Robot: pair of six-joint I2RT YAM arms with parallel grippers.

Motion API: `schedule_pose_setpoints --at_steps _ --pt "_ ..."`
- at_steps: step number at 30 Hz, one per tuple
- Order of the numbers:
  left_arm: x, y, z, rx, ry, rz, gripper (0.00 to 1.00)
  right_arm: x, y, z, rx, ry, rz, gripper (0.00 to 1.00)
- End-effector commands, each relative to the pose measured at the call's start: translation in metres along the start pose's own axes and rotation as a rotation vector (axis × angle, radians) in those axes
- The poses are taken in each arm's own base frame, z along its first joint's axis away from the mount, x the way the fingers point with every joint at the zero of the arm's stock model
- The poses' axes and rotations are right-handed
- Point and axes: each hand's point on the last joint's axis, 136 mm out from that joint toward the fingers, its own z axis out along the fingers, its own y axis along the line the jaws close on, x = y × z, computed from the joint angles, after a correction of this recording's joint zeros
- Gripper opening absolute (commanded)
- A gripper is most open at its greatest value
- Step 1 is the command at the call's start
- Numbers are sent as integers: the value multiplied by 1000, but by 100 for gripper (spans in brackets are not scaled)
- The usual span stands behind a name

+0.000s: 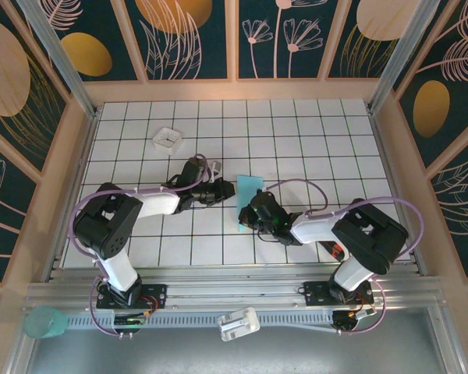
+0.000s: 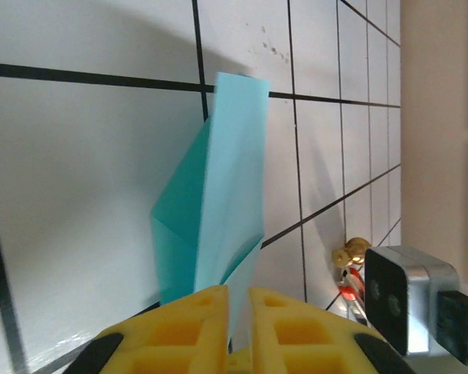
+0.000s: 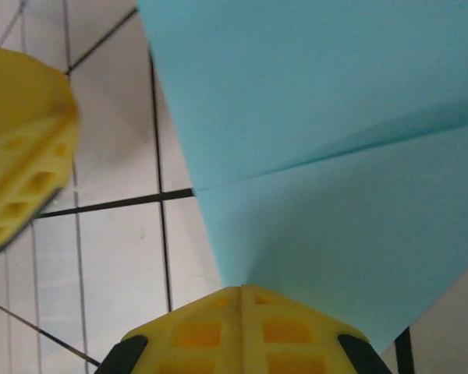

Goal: Fold a paper plane with a square sheet of paper (pick it up from the middle)
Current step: Rotate the paper at the center of the table, then fold the wing for the fifth time at the center of the table.

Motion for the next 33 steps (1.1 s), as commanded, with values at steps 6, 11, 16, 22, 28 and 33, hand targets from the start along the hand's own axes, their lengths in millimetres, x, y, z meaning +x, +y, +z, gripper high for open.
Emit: schedule_pose_setpoints --at_steps 6,11,16,22,28,33 --pt "17 -11 27 45 81 -8 9 -37 -15 -47 63 -153 -35 11" --pt "15 -6 9 -23 8 1 10 -57 -48 -72 141 -197 -81 21" --pt "26 -20 -6 -13 -20 26 12 -75 -66 -83 153 -180 -125 39" --pt "47 -23 19 40 79 -2 2 -96 -60 -81 116 -151 -157 58" --pt "43 6 32 -42 88 -17 0 -99 -73 -73 178 -86 -147 61" --pt "46 28 33 -74 116 -33 0 -90 -74 -66 167 -29 -167 61"
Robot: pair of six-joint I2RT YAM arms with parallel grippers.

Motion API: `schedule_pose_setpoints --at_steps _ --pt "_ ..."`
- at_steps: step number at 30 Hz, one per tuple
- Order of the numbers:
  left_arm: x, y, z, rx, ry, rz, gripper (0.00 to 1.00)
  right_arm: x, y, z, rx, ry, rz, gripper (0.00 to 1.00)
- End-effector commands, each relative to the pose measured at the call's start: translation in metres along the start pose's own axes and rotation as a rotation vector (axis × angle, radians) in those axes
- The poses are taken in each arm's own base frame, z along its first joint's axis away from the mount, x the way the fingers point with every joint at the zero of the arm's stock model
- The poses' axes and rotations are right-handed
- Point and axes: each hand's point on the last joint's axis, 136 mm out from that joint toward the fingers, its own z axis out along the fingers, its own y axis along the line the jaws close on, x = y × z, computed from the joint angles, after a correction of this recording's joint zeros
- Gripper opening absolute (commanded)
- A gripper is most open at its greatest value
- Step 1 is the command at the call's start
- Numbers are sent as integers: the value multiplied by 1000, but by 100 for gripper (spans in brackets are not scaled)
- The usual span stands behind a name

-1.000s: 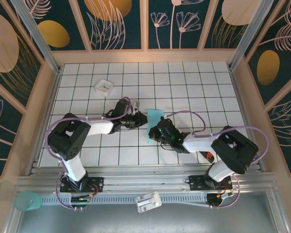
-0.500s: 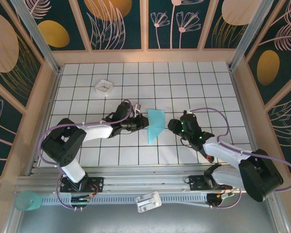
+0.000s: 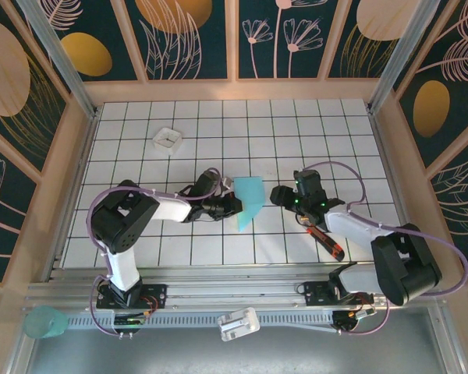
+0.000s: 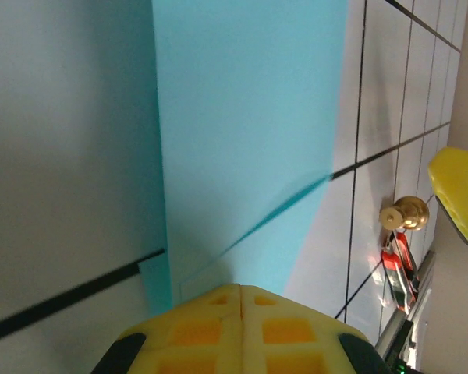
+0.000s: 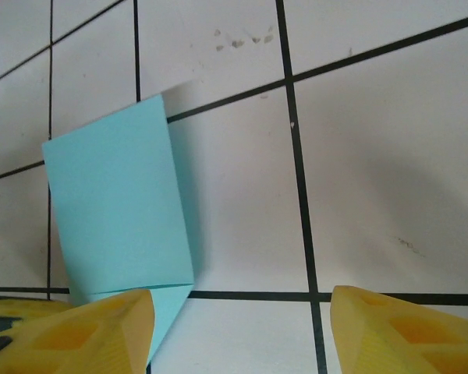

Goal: Fold a paper plane with a square sheet of paper (pick it up from the middle)
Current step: Fold the wing for the fifth time at the center of the table.

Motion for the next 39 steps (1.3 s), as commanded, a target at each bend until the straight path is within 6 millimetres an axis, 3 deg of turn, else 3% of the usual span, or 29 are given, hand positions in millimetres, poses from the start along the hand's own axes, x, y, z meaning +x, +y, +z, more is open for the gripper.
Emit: schedule_pose_setpoints --at_steps 1,8,17,29,33,39 --pt "1 9 5 -11 37 10 0 8 9 0 -46 56 -38 61" --pt "24 25 3 -61 165 76 0 17 35 -4 -183 123 -30 58" --pt "51 47 -8 -142 313 200 0 36 44 1 -299 217 69 49" --pt "46 48 -5 -155 316 250 0 64 37 22 -314 308 128 40" --pt "46 48 -4 -153 319 248 0 65 35 27 -312 312 132 37" --pt "45 48 -4 -156 318 248 0 58 41 36 -336 298 138 22"
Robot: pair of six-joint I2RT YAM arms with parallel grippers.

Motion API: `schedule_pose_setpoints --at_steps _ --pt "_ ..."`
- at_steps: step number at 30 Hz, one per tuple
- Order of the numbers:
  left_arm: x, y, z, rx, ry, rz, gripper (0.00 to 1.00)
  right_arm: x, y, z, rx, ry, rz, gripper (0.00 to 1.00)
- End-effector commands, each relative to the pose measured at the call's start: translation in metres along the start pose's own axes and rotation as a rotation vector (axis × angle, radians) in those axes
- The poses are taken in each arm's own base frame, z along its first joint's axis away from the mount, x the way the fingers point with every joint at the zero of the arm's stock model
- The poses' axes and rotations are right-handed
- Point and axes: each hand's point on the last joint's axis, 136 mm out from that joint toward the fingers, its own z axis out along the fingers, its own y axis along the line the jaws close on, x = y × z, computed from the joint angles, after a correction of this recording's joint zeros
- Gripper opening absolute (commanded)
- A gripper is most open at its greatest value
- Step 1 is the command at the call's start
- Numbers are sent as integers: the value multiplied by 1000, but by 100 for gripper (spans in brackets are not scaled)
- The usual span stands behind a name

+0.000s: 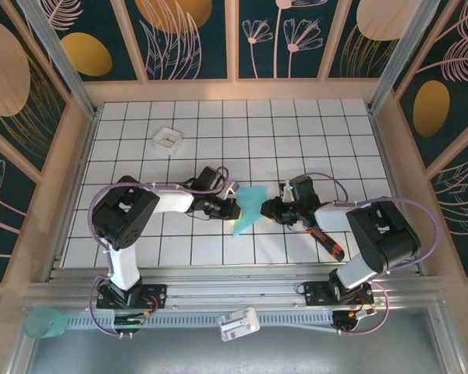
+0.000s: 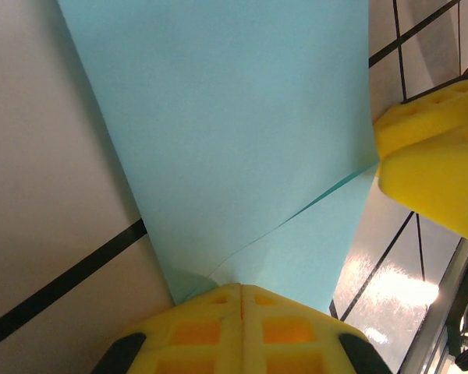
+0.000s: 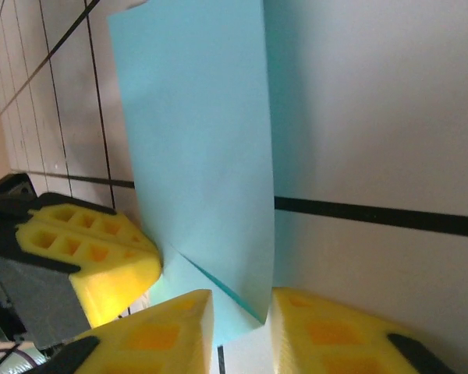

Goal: Fold a paper plane with a square sheet of paper (pick it up from the middle)
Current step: Fold the wing for the fifth time at the center of the table.

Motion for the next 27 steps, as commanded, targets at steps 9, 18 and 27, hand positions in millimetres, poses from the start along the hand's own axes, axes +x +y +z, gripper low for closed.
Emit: schedule_pose_setpoints --at_steps 9,18,27 --pt "17 15 1 -56 61 -38 9 -7 12 3 -40 -32 48 0" --pt "-4 -27 -56 -61 -318 170 36 5 43 -4 -90 -90 302 0" --pt "17 -38 -67 -233 -435 443 48 10 62 -1 -121 -67 448 0"
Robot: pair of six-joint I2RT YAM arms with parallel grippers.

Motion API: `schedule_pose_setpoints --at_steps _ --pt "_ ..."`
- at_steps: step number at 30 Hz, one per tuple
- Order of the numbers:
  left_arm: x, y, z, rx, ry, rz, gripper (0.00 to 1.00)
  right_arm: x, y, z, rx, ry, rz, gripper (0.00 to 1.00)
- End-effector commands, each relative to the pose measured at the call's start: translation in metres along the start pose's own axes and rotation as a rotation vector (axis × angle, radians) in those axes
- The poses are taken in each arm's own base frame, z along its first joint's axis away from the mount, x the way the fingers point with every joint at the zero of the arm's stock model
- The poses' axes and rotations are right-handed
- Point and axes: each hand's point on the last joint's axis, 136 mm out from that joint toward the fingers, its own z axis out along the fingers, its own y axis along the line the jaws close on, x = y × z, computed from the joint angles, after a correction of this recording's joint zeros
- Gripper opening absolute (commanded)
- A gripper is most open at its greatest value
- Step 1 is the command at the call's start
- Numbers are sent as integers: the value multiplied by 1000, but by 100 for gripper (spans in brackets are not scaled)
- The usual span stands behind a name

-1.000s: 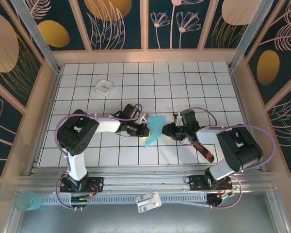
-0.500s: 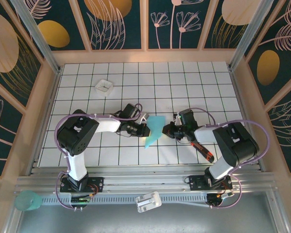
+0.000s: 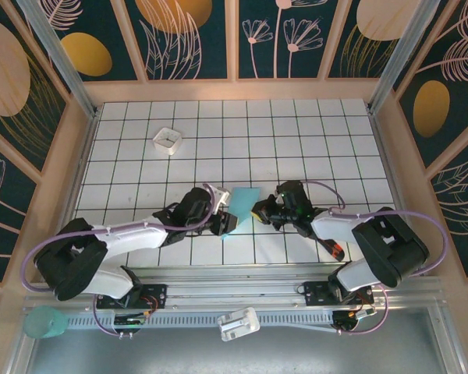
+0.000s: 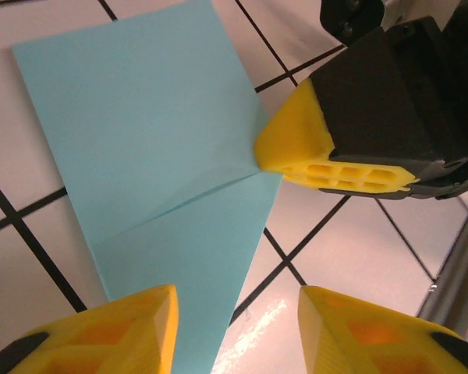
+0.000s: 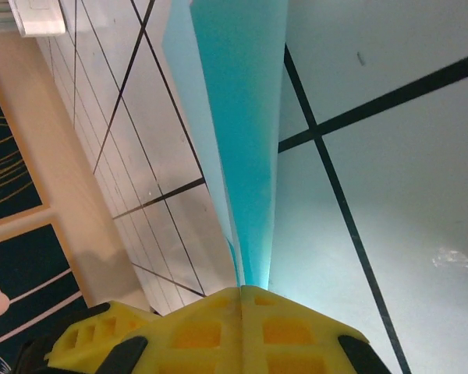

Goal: Fold a paper plane with a square sheet of paper (pick it up from the middle)
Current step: Fold the wing for the fifth time at the center of the table.

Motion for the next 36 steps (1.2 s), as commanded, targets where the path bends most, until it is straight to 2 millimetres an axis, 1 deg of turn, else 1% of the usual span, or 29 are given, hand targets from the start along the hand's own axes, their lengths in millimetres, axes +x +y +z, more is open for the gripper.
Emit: schedule_pose_setpoints --at_steps 1,7,12,15,20,24,29,36 --pt "-6 9 2 -113 -61 136 49 -2 13 0 -30 -21 80 0" --pt "4 11 15 -182 -29 240 54 -1 19 3 -45 -10 117 0" --pt "9 17 23 -223 -8 298 55 -1 25 5 -61 3 126 0" --pt "9 19 28 -243 0 317 54 1 26 6 -71 13 130 0" --pt "4 19 33 -258 0 332 49 3 23 9 -61 25 134 0" --pt "0 17 35 -257 -3 334 42 4 21 11 -58 32 132 0" --pt "1 21 38 -278 8 338 33 6 22 11 -61 38 131 0" --pt "1 23 38 -289 10 332 28 8 23 12 -61 44 127 0"
